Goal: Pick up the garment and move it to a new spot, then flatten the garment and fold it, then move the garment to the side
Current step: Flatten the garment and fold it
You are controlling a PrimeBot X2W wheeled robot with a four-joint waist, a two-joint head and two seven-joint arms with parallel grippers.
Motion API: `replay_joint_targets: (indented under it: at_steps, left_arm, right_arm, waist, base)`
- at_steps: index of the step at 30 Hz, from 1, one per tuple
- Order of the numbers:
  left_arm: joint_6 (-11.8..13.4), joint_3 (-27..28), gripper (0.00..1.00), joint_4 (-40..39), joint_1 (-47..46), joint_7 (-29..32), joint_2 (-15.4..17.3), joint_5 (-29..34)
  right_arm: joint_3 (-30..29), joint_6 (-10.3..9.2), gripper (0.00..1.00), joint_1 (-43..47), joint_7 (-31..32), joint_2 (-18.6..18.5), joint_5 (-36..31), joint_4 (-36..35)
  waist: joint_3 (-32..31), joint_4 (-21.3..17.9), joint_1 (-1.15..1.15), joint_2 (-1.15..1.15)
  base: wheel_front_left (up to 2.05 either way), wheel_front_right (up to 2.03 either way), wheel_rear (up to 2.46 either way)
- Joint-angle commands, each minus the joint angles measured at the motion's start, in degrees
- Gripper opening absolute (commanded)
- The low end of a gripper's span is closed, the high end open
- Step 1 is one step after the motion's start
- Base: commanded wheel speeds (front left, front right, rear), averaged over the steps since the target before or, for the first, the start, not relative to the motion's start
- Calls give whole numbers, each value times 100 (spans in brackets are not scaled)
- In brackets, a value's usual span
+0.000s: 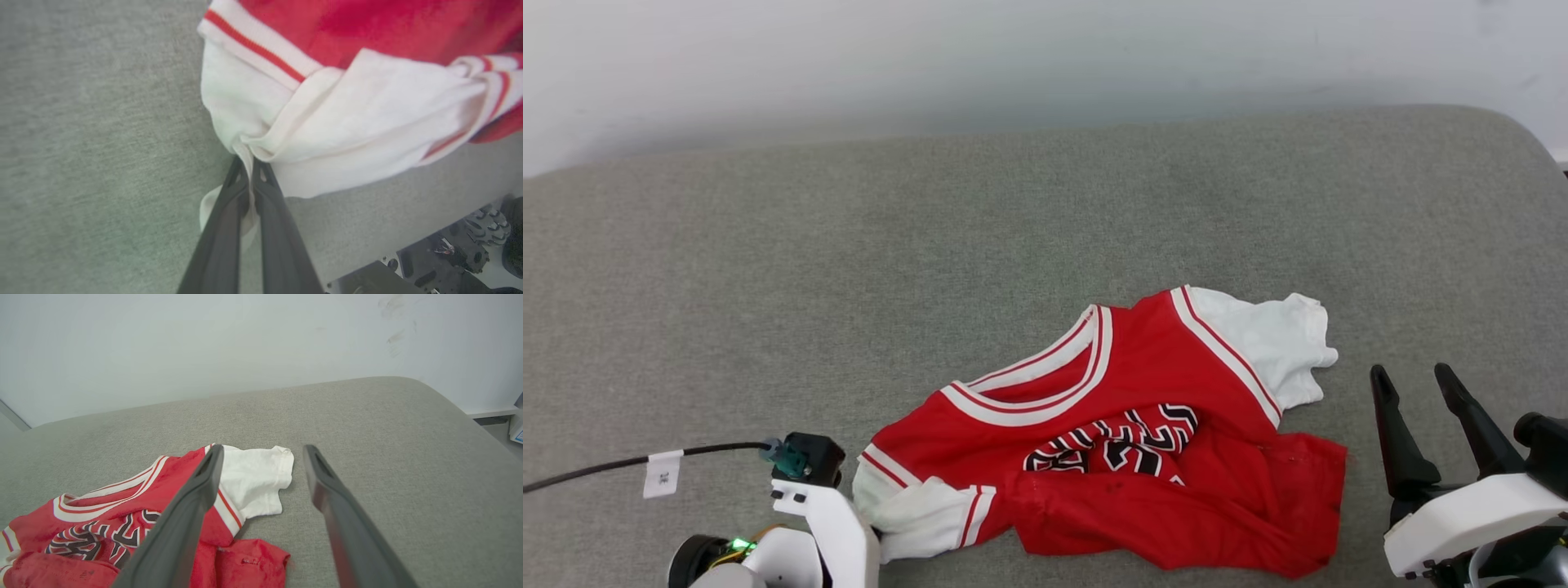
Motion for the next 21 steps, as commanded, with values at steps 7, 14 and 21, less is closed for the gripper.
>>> replay_joint_targets:
  at_steps: [7, 14, 21]
  left_arm:
    - [393, 325, 0, -282, 109, -1147, -274, 328]
    - [736, 411, 0, -776, 30, -1876, -383, 775]
    - [1004, 299, 0, -1504, -405, -2238, -593, 1279]
  right_arm:
    - [-136, -1, 100, -99, 229, -151, 120, 65]
    - [-526, -1, 100, -618, 1175, -650, 854, 1054]
    - [-341, -1, 100, -2000, 2582, -1554, 1724, 2632]
  waist:
    - [-274, 294, 0, 0]
    - [-193, 513, 0, 0]
    - [458, 885, 0, 0]
  base:
    - [0, 0, 0]
    - [0, 0, 0]
    - [0, 0, 0]
